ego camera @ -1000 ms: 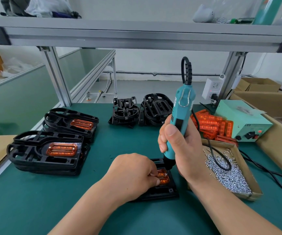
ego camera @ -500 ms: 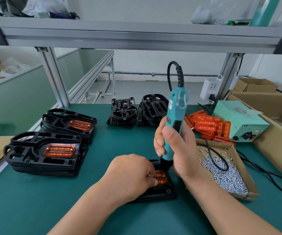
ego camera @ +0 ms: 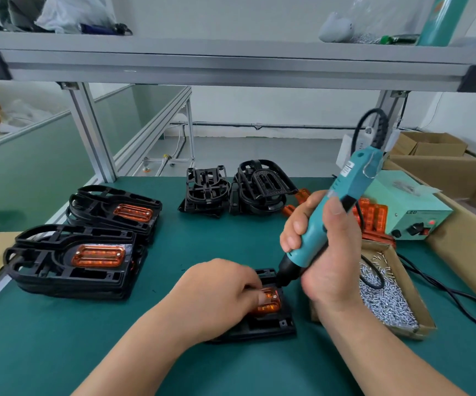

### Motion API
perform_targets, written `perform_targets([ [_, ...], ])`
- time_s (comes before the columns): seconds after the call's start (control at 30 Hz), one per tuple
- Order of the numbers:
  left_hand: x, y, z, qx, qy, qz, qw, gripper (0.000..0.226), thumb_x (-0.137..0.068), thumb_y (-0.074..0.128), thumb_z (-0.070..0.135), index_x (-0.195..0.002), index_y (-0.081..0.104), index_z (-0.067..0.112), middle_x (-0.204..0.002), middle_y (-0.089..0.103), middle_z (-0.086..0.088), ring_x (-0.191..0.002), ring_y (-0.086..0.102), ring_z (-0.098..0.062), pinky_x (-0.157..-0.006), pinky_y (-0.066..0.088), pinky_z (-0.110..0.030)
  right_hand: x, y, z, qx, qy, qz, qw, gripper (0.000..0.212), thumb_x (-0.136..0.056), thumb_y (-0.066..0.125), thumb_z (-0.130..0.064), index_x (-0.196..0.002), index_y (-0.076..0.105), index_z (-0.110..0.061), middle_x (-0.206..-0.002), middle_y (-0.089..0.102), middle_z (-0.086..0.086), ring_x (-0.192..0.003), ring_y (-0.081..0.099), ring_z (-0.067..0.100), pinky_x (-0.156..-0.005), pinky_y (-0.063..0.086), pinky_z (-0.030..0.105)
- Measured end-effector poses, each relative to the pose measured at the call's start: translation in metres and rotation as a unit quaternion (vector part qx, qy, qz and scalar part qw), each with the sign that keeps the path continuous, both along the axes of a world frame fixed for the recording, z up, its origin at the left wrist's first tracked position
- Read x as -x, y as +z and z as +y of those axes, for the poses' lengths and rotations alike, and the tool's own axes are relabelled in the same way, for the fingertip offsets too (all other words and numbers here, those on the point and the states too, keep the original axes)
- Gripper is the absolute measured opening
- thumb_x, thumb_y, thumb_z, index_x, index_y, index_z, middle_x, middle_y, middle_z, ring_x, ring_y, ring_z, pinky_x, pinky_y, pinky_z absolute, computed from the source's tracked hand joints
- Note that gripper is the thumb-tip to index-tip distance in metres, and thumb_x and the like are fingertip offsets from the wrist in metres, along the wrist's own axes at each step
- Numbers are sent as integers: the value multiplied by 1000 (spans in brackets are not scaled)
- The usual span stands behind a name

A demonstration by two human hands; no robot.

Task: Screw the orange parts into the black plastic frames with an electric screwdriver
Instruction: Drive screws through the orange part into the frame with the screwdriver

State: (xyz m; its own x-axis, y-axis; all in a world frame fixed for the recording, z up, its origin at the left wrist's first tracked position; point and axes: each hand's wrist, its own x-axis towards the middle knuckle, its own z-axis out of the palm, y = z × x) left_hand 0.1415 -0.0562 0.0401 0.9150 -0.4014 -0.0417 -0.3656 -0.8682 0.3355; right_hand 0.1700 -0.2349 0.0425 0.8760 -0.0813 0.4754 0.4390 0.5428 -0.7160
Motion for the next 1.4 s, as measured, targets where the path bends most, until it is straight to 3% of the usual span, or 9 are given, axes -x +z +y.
perform_targets([
  [0.1, -10, 3, 12, 204, 64, 39, 976, 20, -104, 52, 35, -104, 71, 31, -90, 71, 14, -85, 64, -2, -83, 54, -26, -7, -5, -9, -54, -10, 49, 997, 32, -101, 65, -47, -97, 57, -16, -71, 50, 5, -53, 45, 19, -54, 40, 30],
  [0.2, -14, 8, 17, 437, 122, 167, 876, 38, -101, 45, 1, -114, 74, 23, -92, 71, 5, -77, 63, -8, -76, 56, -24, -13, -7, -16, -101, -6, 77, 992, 30, -107, 52, -45, -94, 58, -18, -72, 49, 3, -56, 46, 16, -55, 41, 29],
  [0.33, -13, 10, 15, 539, 114, 240, 799, 35, -99, 49, -12, -116, 74, 6, -102, 79, -10, -89, 77, -21, -77, 62, -28, -17, -7, -18, -130, -19, 105, 986, 32, -106, 53, -47, -92, 57, -18, -72, 47, 3, -56, 44, 16, -55, 42, 28],
  [0.6, -10, 8, 10, 486, 84, 253, 832, 10, -100, 67, 6, -107, 74, 8, -99, 81, -10, -91, 80, -25, -67, 64, -25, -18, -8, -19, -155, -22, 133, 979, 34, -103, 56, -49, -91, 56, -17, -73, 46, 3, -57, 42, 16, -56, 40, 28],
  [0.77, -8, 1, 3, 438, 68, 199, 874, 10, -94, 73, 9, -99, 77, 17, -93, 82, -3, -79, 76, -13, -61, 53, -18, -17, -7, -17, -155, -11, 131, 979, 35, -103, 56, -50, -91, 57, -17, -72, 46, 2, -56, 43, 15, -55, 42, 27],
  [1.07, -9, -7, 3, 473, 60, 239, 846, 17, -98, 69, 4, -113, 74, 11, -104, 81, -3, -106, 77, -17, -93, 59, -26, -18, -5, -20, -170, -13, 127, 977, 35, -103, 55, -50, -91, 56, -16, -73, 46, 2, -56, 43, 15, -55, 40, 27],
  [1.2, -9, -7, 2, 472, 70, 239, 846, 6, -99, 69, 6, -102, 75, 5, -94, 81, -10, -97, 79, -19, -84, 62, -25, -18, -5, -22, -178, -9, 128, 976, 36, -105, 53, -50, -90, 57, -17, -74, 46, 2, -56, 43, 14, -55, 39, 27],
  [1.33, -9, -5, 1, 450, 81, 213, 863, 10, -99, 69, 12, -92, 75, 9, -80, 78, -13, -65, 72, -19, -64, 59, -24, -18, -4, -22, -183, -3, 125, 975, 37, -105, 53, -50, -90, 58, -17, -74, 46, 2, -57, 43, 14, -55, 39, 27],
  [1.4, -8, -5, 2, 456, 77, 222, 859, 10, -99, 68, 9, -93, 75, 8, -83, 79, -13, -75, 76, -20, -72, 62, -26, -18, -4, -22, -183, -1, 125, 975, 37, -106, 52, -50, -89, 58, -17, -74, 46, 2, -57, 44, 14, -55, 39, 27],
])
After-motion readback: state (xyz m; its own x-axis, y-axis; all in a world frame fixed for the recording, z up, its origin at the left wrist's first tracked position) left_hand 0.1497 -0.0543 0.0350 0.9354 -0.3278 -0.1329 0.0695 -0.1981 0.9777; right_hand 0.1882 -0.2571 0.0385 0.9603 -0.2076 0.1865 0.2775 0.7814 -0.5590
